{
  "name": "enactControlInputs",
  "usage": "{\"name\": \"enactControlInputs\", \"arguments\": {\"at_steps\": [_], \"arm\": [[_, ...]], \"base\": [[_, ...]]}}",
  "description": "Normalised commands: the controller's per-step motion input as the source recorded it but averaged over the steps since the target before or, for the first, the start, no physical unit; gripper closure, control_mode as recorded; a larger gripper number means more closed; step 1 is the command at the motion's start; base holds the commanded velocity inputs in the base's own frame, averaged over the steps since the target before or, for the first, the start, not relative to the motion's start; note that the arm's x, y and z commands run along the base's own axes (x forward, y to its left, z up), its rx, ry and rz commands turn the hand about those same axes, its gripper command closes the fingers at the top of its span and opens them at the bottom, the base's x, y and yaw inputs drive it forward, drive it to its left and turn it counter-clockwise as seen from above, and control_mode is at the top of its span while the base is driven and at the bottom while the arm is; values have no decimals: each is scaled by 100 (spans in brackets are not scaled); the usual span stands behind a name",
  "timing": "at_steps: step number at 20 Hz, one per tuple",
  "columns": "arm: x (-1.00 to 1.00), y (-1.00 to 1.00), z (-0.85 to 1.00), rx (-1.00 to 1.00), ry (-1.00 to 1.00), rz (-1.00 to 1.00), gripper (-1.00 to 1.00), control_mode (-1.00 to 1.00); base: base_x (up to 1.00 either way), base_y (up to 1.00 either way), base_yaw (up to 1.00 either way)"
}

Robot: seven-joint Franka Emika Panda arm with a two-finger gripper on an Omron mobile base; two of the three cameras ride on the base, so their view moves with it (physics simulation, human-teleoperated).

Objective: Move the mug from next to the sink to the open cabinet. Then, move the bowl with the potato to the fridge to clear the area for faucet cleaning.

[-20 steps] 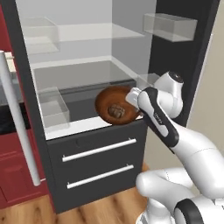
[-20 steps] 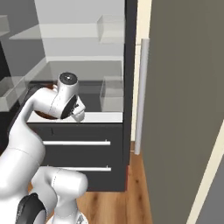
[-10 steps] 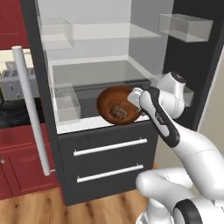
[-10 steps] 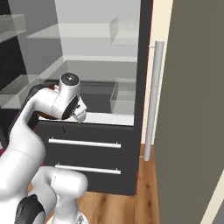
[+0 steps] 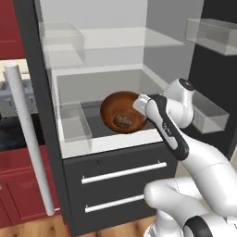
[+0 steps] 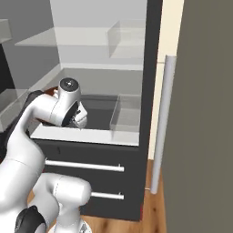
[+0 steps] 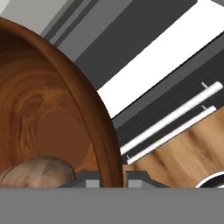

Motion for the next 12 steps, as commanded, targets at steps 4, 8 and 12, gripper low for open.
{"name": "enactControlInputs", "arguments": {"at_steps": [4, 8, 12], "arm": [[0, 0, 0, 0, 0, 0, 100, 100], [0, 0, 0, 0, 0, 0, 100, 100], [16, 1, 1, 0, 0, -5, 100, -100]], "base": [[94, 19, -2], [70, 20, -2], [27, 8, -3]]}}
